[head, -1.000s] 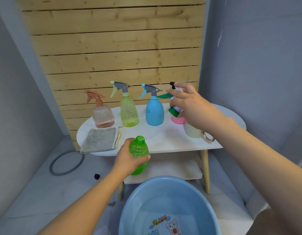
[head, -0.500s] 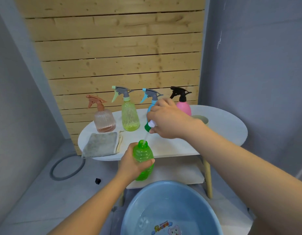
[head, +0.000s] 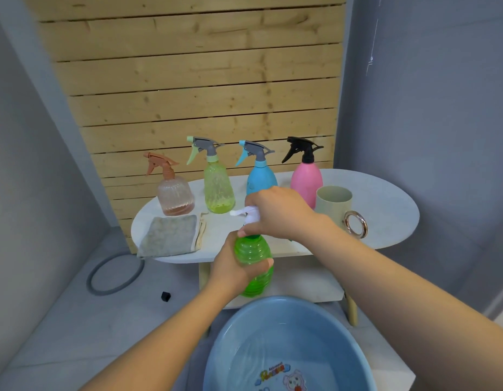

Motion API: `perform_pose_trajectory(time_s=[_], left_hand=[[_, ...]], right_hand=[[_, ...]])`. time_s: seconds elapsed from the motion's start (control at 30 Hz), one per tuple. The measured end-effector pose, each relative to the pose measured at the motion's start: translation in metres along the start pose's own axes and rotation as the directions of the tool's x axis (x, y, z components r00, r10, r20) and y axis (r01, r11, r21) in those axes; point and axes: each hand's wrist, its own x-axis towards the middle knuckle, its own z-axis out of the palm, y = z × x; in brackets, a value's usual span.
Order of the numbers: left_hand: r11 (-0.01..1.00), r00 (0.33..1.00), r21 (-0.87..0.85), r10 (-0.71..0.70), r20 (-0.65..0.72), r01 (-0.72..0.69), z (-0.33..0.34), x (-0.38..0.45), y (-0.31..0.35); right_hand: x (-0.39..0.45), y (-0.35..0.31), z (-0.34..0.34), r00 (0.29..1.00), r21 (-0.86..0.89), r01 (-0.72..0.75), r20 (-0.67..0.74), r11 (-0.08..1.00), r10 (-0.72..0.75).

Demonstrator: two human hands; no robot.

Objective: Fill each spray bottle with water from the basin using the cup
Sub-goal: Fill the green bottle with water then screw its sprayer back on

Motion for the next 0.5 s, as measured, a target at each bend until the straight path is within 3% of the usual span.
perform_pose_trajectory(time_s=[0.1, 0.2, 0.27, 0.43, 0.5], left_hand=[[1.0, 1.0, -0.003, -0.009, -0.012, 0.009, 0.0, 0.0, 0.001], [1.0, 1.0, -0.004, -0.002, -0.025, 0.002, -0.001, -0.001, 0.007], [1.0, 0.999, 0.001, 0.005, -0.036, -0.005, 0.0, -0.001, 0.012], [0.999, 0.997, 0.044, -0.004, -0.073, 0.007, 0.003, -0.001, 0.014], [0.999, 0.997, 0.035, -0.029, -0.073, 0.031, 0.003, 0.0, 0.015]], right_hand=[[0.001, -0.002, 0.002, 0.999, 0.013, -0.001, 0.048, 1.0, 0.001], [0.002, 0.002, -0.003, 0.996, 0.246, -0.041, 0.09, 0.968, 0.019], [0.002, 0.004, -0.006, 0.998, 0.332, -0.067, 0.041, 0.941, 0.057], [0.0, -0.005, -0.001, 0.984, 0.318, -0.139, -0.061, 0.938, 0.167], [-0.003, -0.005, -0.006, 0.984, 0.422, -0.17, 0.019, 0.89, 0.179]])
